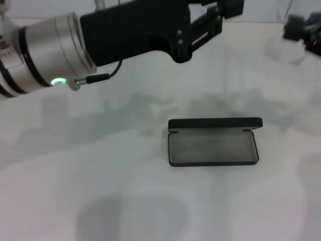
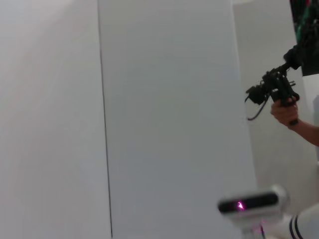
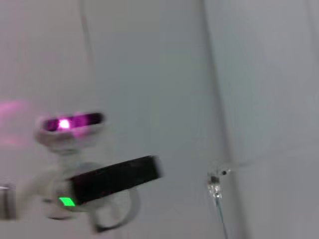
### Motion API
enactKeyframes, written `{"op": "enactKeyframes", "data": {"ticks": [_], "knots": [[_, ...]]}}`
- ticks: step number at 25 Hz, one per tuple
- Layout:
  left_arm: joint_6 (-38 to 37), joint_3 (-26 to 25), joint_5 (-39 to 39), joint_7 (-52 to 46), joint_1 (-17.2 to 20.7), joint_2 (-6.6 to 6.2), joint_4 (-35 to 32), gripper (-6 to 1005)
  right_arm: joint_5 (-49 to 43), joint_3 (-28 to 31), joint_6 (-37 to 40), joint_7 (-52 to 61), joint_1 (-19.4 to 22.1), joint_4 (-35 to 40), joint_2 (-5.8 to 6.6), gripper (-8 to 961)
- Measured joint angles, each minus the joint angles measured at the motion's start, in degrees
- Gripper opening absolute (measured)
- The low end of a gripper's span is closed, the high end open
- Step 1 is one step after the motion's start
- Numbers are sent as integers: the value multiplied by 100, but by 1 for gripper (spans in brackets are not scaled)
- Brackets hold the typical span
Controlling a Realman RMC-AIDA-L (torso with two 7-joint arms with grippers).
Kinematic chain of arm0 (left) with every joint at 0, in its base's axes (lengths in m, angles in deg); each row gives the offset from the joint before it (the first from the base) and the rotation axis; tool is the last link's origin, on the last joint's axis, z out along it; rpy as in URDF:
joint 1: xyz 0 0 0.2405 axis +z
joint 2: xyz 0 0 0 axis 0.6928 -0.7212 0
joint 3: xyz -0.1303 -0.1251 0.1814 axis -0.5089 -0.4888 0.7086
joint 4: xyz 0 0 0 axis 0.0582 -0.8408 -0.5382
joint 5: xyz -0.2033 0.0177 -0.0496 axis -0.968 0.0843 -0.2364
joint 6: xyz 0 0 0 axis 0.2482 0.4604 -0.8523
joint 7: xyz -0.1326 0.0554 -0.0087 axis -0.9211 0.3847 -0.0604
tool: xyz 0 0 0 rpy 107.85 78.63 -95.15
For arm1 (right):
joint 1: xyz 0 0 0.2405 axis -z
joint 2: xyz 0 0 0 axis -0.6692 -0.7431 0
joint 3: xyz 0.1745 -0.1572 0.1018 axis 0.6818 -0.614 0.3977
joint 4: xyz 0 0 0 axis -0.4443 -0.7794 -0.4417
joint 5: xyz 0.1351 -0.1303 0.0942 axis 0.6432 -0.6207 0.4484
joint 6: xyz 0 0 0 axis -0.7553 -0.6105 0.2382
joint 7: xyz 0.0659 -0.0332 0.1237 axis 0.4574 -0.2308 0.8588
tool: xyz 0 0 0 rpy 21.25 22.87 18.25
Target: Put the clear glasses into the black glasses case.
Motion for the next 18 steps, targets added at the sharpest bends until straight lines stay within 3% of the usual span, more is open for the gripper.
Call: {"op": "enactKeyframes", "data": {"ticks": [3, 8, 18], "knots": [[-25, -59, -32, 81, -244, 10, 138, 197, -421, 0, -14, -425, 84, 918, 81, 119], [-68, -54, -106, 220, -586, 7, 361, 162, -1146, 8, -25, -733, -50, 1557, 42, 119], [-227, -15, -89, 331, -747, 10, 398, 140, -1564, 13, -32, -810, -305, 1835, -42, 119]]}}
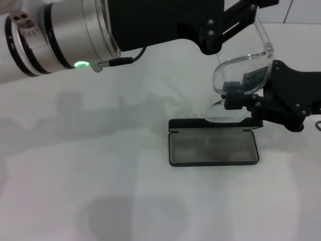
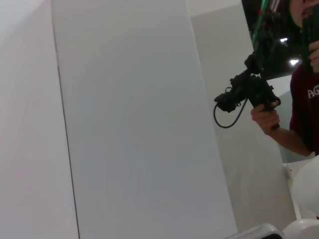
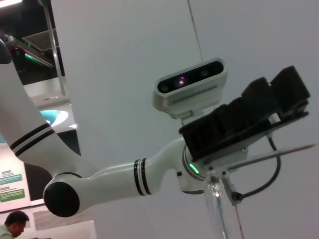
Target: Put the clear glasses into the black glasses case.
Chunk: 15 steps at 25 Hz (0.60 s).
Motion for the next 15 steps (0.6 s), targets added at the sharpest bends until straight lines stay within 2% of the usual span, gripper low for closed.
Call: {"op": "enactKeyframes", "data": {"ticks": [15], "knots": [[-205, 27, 113, -69, -202, -29, 511, 123, -92, -1, 3, -7, -48, 89, 12, 119]]}}
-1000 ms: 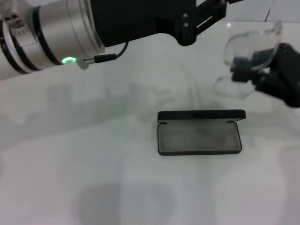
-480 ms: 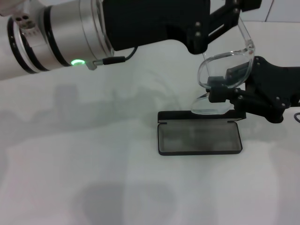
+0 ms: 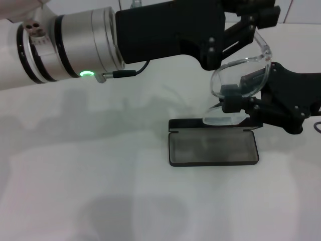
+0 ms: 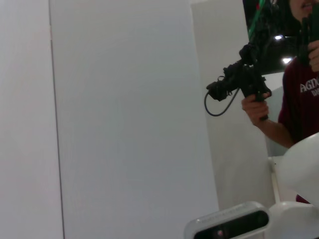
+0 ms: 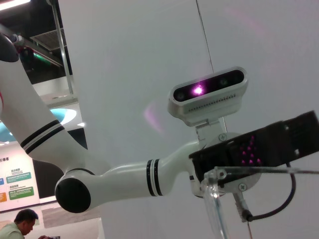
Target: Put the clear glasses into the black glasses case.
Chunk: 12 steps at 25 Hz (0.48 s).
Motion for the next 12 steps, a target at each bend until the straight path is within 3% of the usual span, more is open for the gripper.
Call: {"op": "enactKeyframes", "data": {"ticks": [12], "knots": [[-331, -79, 407, -209, -149, -29, 21, 113, -185, 0, 7, -21, 0, 0, 35, 119]]}}
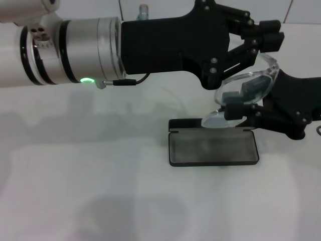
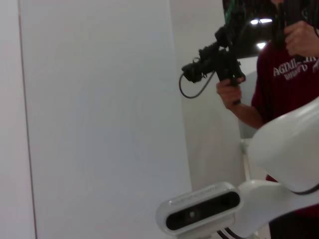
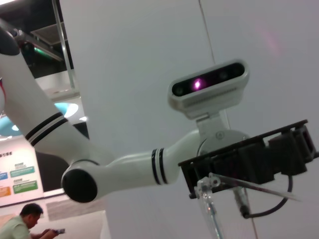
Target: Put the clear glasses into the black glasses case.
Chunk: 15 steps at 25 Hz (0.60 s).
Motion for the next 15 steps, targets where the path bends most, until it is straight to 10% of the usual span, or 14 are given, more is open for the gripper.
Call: {"op": "enactKeyframes", "data": {"ticks": [15], "knots": [[-227, -231, 285, -276, -177, -163, -61, 111, -253, 0, 11, -55, -24, 0, 59, 119]]}}
